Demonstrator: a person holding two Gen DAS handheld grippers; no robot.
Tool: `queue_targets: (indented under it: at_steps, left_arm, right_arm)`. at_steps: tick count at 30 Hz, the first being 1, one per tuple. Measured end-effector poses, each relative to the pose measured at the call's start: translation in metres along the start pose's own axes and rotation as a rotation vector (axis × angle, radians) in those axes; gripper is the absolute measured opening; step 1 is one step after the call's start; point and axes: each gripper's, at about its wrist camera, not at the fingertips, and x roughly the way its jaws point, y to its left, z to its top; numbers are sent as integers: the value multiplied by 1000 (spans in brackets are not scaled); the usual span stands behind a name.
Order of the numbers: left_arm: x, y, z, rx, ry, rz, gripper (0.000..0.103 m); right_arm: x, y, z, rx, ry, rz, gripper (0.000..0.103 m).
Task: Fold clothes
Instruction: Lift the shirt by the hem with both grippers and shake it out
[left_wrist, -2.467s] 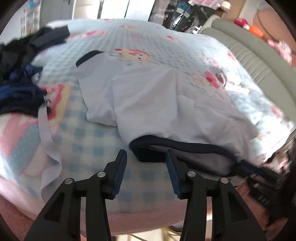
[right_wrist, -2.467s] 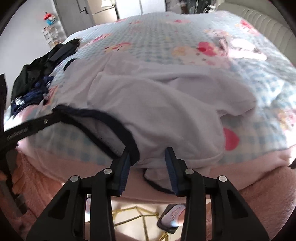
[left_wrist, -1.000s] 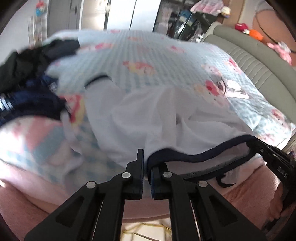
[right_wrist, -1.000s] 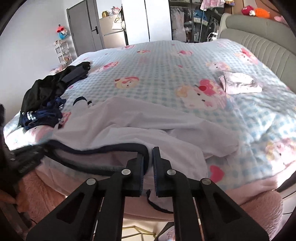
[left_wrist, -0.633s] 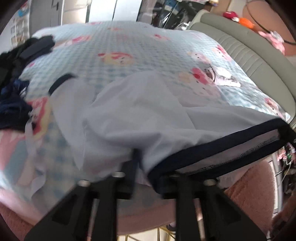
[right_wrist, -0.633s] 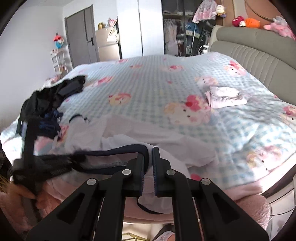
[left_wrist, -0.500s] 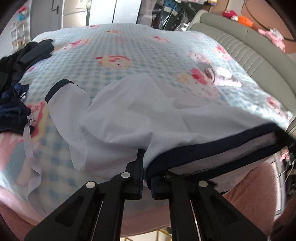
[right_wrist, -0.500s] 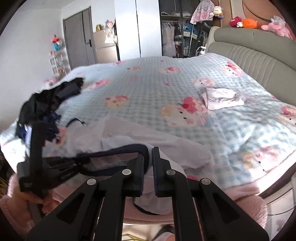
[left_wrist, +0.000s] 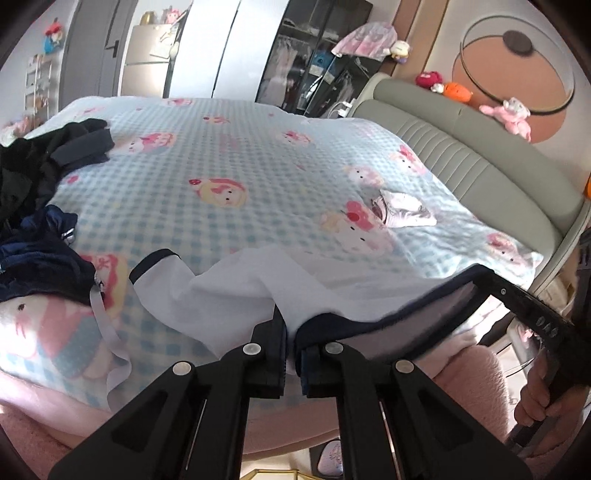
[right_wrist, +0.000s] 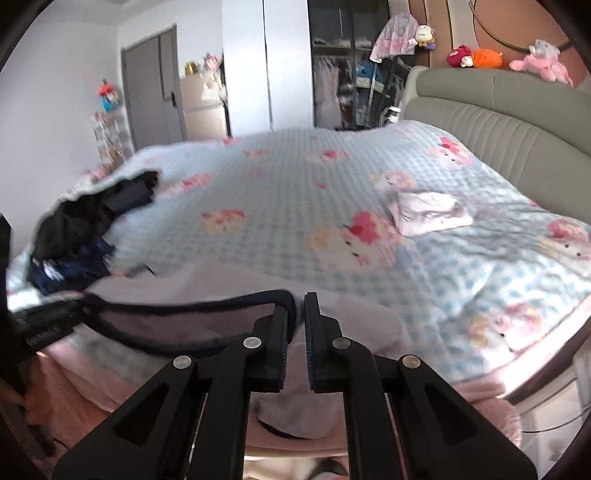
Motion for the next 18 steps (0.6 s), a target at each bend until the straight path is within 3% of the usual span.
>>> queue_targets:
  at_steps: [7, 12, 14, 16, 18]
  left_arm:
    - [32, 15, -26, -48, 143, -2, 5]
    - [50, 16, -38, -33, 195, 5, 5]
    - [64, 16, -29, -25, 206, 18, 5]
    - [78, 14, 0, 2, 183, 42, 5]
    - [78, 7, 50, 31, 117, 56, 4]
  right_arm:
    - [42, -20, -24, 103, 182, 22, 7]
    - [56, -25, -33, 61, 208, -14, 7]
    - [69, -26, -27, 33, 217, -27, 7]
    - [85, -26, -15, -23, 219, -55, 6]
    - [102, -22, 21, -80, 194, -75, 6]
